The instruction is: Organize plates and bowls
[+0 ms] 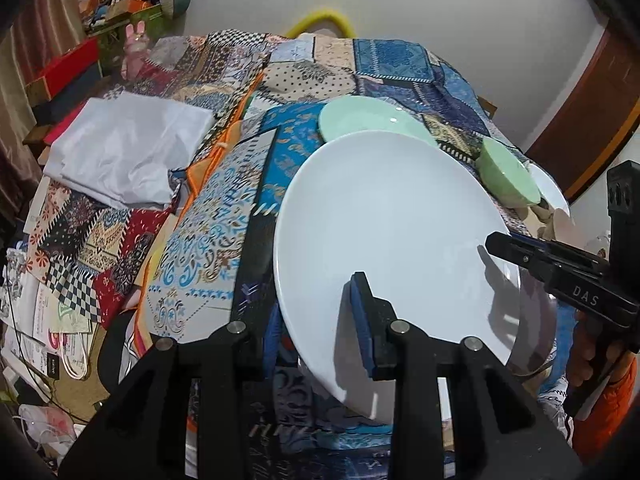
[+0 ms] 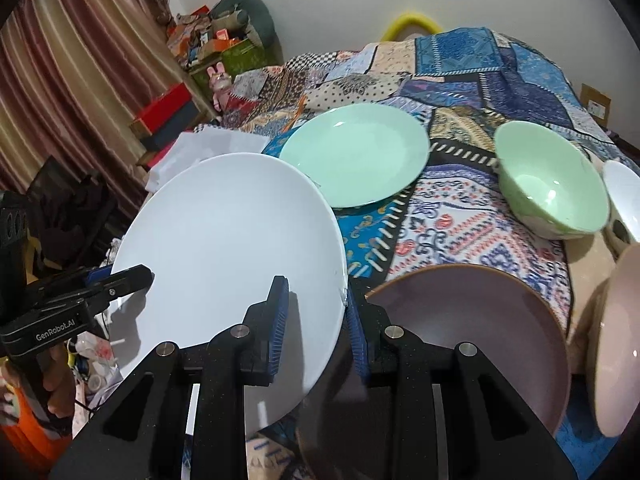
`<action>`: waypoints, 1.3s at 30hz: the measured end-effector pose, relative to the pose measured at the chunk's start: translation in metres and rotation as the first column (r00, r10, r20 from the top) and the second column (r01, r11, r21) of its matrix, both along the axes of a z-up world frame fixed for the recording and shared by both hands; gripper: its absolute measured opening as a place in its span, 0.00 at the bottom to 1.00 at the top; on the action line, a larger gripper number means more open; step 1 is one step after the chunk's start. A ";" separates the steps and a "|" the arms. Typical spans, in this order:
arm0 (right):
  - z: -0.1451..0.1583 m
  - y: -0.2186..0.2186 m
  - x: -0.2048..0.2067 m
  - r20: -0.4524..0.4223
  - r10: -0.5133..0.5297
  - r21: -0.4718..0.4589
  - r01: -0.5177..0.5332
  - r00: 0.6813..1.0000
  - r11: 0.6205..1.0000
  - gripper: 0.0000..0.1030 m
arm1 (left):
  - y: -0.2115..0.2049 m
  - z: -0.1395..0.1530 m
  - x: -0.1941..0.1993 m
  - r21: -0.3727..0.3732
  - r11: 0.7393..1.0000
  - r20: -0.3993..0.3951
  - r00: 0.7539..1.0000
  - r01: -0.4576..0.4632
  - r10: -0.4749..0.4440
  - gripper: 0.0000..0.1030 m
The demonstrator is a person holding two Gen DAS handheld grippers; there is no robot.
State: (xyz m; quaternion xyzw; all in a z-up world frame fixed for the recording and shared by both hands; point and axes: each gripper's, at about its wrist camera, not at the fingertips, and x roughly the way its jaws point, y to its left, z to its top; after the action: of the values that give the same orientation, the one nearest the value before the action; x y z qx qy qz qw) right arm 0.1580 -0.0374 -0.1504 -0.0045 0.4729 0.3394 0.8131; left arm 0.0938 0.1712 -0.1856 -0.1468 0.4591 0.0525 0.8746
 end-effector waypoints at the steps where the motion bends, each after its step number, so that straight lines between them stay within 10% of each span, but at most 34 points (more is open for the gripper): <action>1: 0.002 -0.005 -0.001 0.003 -0.007 0.005 0.007 1.000 1.000 0.25 | -0.003 0.002 0.000 0.003 1.000 0.004 1.000 0.005 -0.005 0.31; 39: -0.008 -0.147 -0.018 -0.038 -0.225 0.030 0.226 0.974 0.974 0.25 | -0.138 0.005 0.041 0.004 0.974 -0.029 0.973 0.228 -0.227 0.31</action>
State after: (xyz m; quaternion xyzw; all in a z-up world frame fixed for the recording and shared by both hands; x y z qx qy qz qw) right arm 0.1397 -0.1842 -0.1587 0.0688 0.4782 0.2532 0.8381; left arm 0.1346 0.0332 -0.1808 -0.0891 0.4851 -0.0442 0.8688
